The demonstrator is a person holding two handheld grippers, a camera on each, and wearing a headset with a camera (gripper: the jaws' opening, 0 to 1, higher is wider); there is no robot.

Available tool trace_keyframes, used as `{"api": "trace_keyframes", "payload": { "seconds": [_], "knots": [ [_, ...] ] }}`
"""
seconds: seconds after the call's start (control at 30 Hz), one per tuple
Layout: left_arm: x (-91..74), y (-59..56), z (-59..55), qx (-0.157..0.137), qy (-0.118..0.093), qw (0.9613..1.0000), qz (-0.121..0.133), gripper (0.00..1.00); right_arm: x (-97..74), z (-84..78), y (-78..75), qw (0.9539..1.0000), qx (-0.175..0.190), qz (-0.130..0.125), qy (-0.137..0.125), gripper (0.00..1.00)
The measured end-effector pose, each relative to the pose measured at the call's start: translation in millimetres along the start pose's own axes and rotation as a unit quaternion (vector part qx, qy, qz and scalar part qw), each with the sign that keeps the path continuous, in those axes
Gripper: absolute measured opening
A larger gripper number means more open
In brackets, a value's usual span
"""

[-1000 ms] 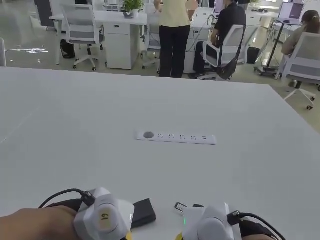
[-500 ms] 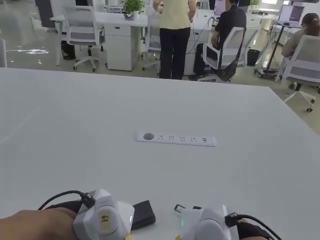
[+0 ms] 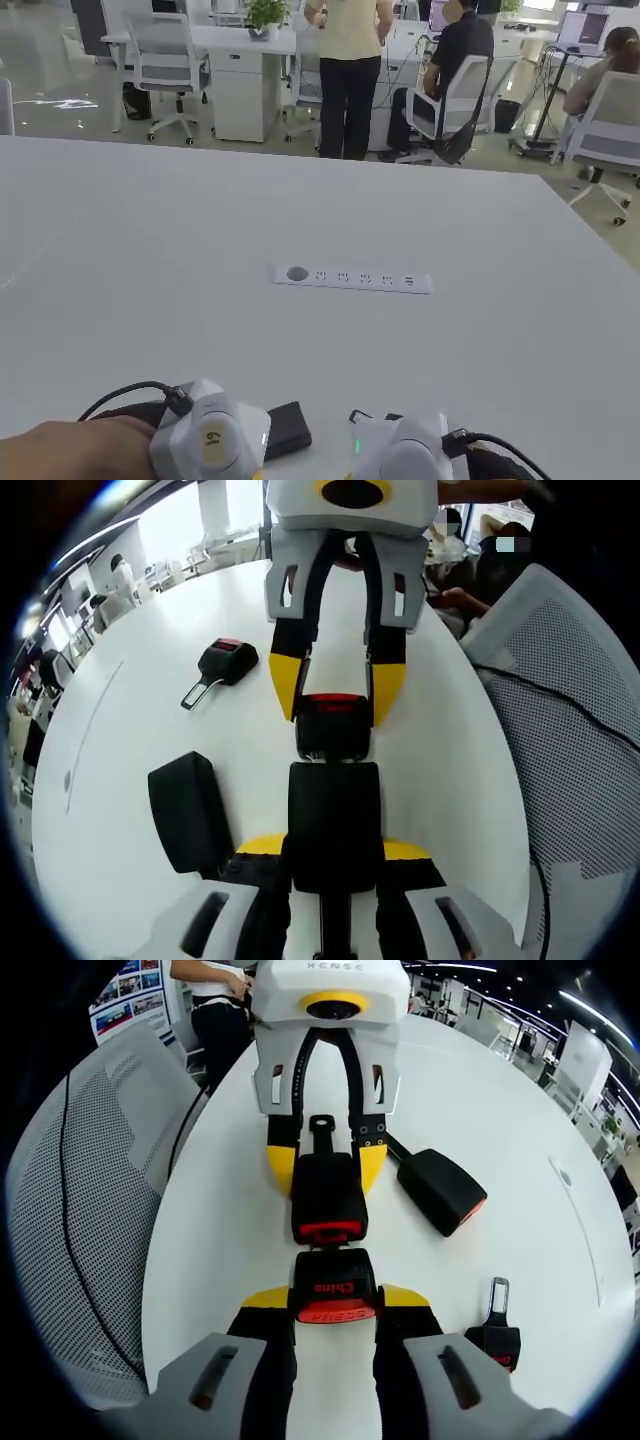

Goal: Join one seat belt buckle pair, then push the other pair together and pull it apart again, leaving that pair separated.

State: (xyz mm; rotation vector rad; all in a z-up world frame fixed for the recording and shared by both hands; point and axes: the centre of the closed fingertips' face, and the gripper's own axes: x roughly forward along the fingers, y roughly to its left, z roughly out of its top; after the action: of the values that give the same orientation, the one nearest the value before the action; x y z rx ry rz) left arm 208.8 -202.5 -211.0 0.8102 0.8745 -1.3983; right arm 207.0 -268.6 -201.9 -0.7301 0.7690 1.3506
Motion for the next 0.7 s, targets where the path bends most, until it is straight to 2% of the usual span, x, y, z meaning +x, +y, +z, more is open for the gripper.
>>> {"api": "trace_keyframes", "payload": {
  "seconds": [0.17, 0.2, 0.27, 0.5, 0.7],
  "knots": [
    [-0.2, -0.5, 1.3, -0.002, 0.002, 1.0000, 0.001, 0.32, 1.2, 3.7, 1.3, 1.0000, 0.003, -0.001, -0.001, 0.26],
    [-0.4, -0.9, 0.2, 0.000, 0.004, 1.0000, 0.001, 0.32, 2.9, -0.1, -2.0, 0.9999, 0.006, -0.006, 0.006, 0.26],
    [0.1, -0.7, 0.1, -0.004, 0.000, 1.0000, 0.002, 0.32, 8.1, -1.0, -5.2, 1.0000, 0.005, -0.003, 0.002, 0.26],
    [0.7, -0.8, 0.6, -0.003, 0.000, 1.0000, 0.001, 0.32, 5.7, 0.1, -3.7, 1.0000, 0.000, -0.003, 0.004, 0.27],
    [0.5, -1.8, 2.3, -0.002, -0.002, 1.0000, 0.002, 0.33, 5.5, 0.3, -2.0, 0.9999, -0.015, -0.006, -0.007, 0.27]
  ]
}}
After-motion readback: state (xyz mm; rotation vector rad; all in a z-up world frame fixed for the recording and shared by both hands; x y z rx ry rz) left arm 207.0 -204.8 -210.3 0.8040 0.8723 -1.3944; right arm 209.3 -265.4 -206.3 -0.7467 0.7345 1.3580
